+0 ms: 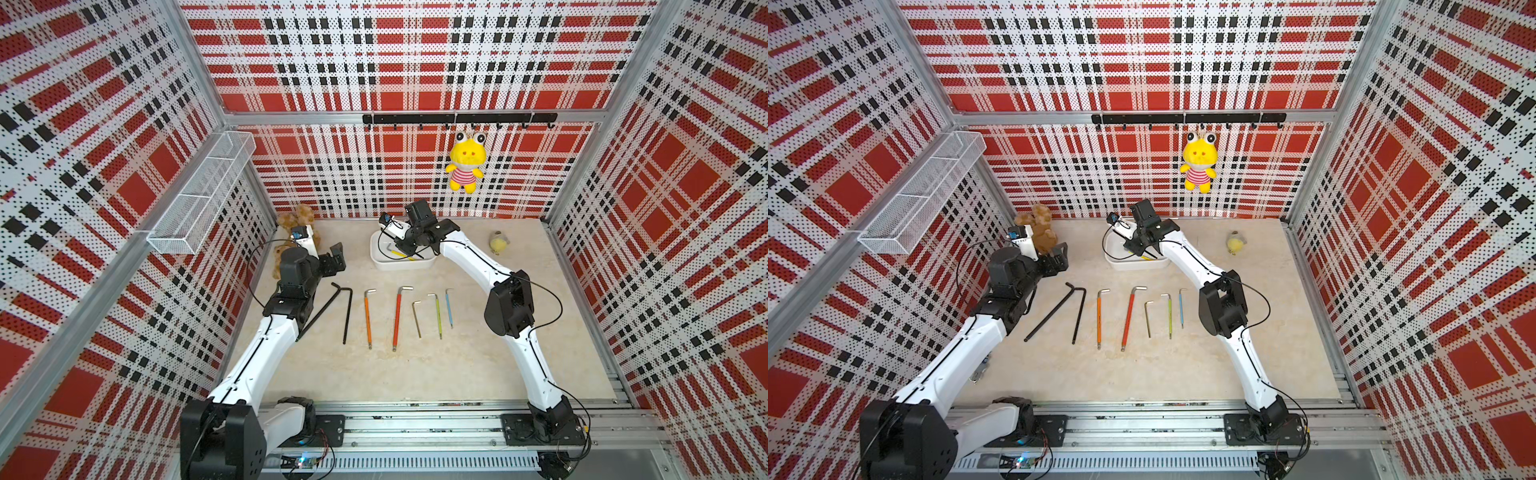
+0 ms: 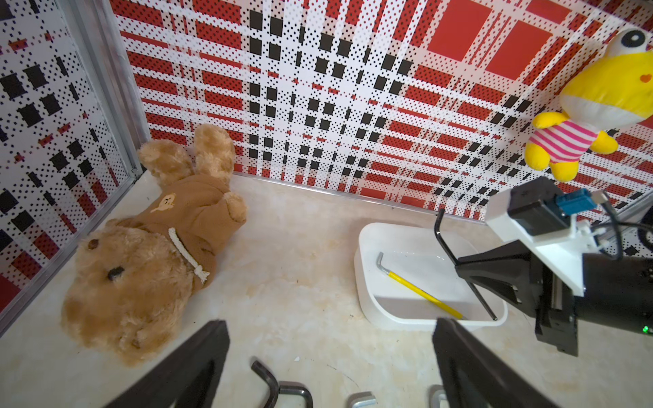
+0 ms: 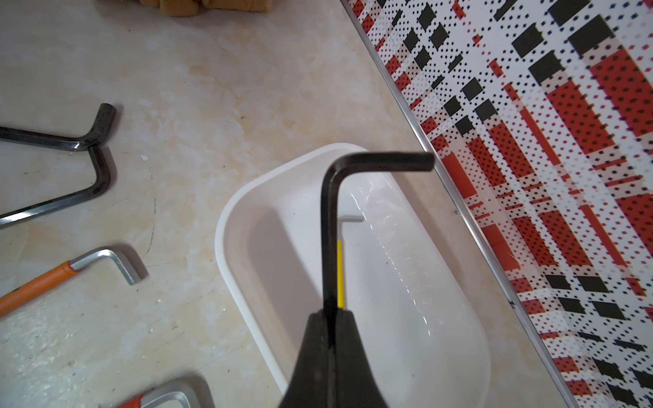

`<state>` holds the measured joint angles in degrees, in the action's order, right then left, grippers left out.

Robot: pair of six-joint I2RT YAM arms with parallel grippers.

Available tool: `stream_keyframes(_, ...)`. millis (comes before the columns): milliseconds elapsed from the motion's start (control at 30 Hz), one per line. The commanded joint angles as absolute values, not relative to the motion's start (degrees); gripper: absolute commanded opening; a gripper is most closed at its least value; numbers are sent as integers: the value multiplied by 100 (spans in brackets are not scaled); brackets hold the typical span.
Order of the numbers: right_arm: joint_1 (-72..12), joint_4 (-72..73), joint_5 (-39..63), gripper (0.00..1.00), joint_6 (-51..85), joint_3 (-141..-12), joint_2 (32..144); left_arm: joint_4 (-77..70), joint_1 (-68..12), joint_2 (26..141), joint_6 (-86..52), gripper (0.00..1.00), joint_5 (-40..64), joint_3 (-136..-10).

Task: Put the hex key on the desktop into the storage box
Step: Place the Allen key in the storage box.

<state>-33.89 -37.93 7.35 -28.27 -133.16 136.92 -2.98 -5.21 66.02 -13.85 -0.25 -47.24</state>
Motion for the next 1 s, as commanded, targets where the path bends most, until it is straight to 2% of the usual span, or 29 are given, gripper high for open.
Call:
stream_keyframes(0,-3375,-3363,729,0,-3244,-13283,13455,-316,-486,6630,-1336,97,17,-4710)
stream_keyframes(167,-3334,-3073,796,0,-3726,-13401,13847,-316,-484,6576,-1327,97,-13,-4677)
stream_keyframes(433,-3139,-3067,1149,0,-3379,-13527,14180,-316,-455,6618,-1318,97,4,-4670)
stream_keyframes(767,-3019,-4177,1224,0,-2800,-13646,14387,-316,-465,6637,-1325,97,-5,-4655)
stream_keyframes(967,-3164,-4441,966,0,-2394,-13062,14066,-316,-495,6662,-1336,97,-7,-4656)
